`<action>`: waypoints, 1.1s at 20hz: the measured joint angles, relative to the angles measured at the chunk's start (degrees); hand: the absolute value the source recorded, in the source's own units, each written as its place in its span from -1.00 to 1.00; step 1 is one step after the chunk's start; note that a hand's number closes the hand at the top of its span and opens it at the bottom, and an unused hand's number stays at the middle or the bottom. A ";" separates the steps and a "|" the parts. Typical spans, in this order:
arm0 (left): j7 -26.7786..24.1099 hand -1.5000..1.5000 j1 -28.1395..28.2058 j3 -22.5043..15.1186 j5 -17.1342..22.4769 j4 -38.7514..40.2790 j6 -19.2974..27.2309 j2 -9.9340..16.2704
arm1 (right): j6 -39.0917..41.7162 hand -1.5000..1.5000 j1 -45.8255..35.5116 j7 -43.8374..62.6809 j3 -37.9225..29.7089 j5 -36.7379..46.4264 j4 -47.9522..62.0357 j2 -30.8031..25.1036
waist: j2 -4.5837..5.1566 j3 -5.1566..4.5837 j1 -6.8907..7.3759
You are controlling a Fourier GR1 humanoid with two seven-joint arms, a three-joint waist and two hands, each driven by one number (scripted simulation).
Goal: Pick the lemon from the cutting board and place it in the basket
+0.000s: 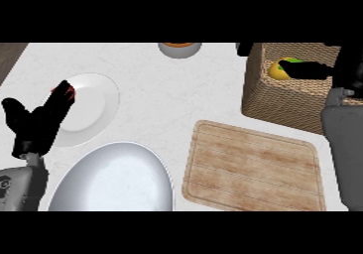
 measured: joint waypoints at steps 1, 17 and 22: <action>-0.12 0.00 -0.28 0.09 -0.13 0.45 0.16 -0.07 | -0.37 -1.00 0.58 -2.03 -0.45 -0.94 0.67 -0.22 | -0.02 0.00 -0.07; -1.18 0.00 1.87 0.98 0.02 -0.18 -0.53 0.30 | -2.51 -1.00 2.95 -7.65 -19.72 -22.58 -3.39 -4.47 | -0.30 0.01 -1.07; -1.04 0.00 2.97 0.81 -0.25 -1.43 -0.04 -0.20 | 7.68 -1.00 10.91 -9.89 -27.99 -34.04 -5.14 -10.60 | -0.34 0.02 -1.38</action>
